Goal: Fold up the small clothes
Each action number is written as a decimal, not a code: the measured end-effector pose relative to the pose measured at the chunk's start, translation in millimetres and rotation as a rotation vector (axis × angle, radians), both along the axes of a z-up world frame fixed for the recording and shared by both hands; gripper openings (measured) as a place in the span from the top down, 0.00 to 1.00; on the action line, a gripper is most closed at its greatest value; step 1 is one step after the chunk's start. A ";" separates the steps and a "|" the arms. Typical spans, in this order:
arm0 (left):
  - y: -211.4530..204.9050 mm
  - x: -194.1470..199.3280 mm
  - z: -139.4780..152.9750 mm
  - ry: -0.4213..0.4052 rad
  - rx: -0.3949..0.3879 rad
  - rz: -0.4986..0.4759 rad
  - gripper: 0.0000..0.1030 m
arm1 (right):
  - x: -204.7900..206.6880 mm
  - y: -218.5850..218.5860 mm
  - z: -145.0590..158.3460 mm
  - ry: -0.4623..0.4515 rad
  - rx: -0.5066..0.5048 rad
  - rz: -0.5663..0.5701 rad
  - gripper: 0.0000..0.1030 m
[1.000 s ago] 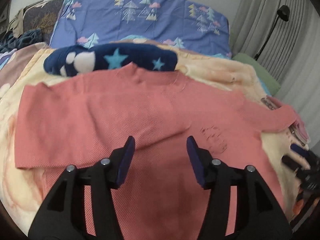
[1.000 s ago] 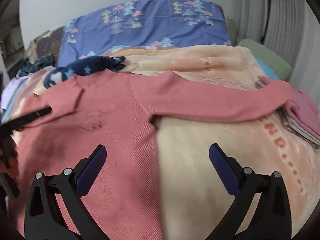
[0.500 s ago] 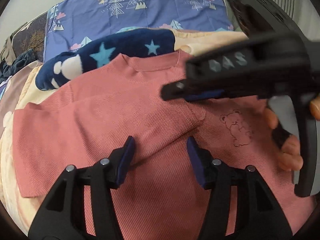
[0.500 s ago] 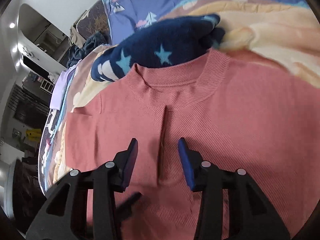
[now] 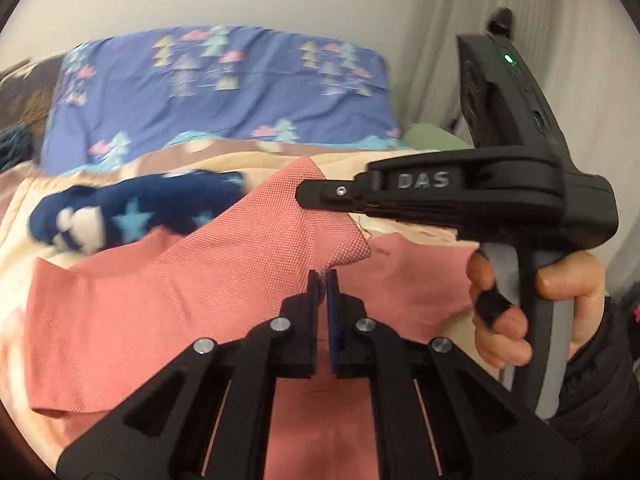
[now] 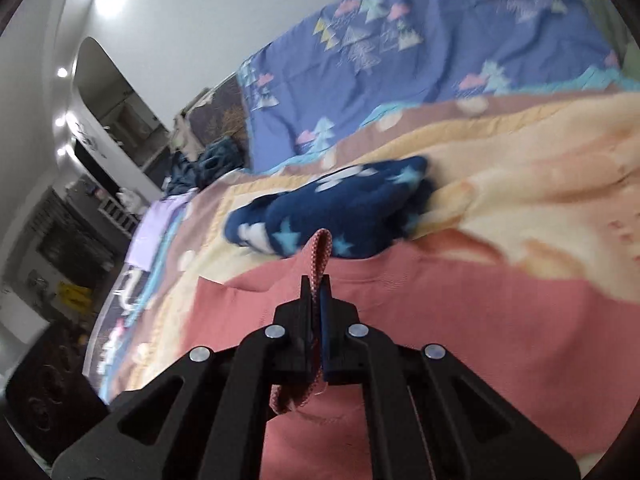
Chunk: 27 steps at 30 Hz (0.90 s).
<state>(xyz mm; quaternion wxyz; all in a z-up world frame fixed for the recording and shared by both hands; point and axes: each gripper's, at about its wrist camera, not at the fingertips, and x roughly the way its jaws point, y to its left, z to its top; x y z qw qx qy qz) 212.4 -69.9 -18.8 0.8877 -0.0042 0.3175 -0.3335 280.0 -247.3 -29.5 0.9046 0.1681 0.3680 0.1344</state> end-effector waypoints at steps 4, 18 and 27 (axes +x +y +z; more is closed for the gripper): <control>-19.2 -2.8 -25.7 0.013 0.077 0.037 0.40 | 3.2 -32.6 -49.2 0.137 -0.089 -0.116 0.90; 193.3 -5.2 -50.8 0.107 0.119 0.614 0.27 | -32.6 -31.0 -77.4 0.171 -0.154 -0.146 0.99; 236.3 7.2 -97.8 0.297 -0.096 0.562 0.39 | -38.8 5.5 -36.6 0.098 -0.347 -0.233 0.68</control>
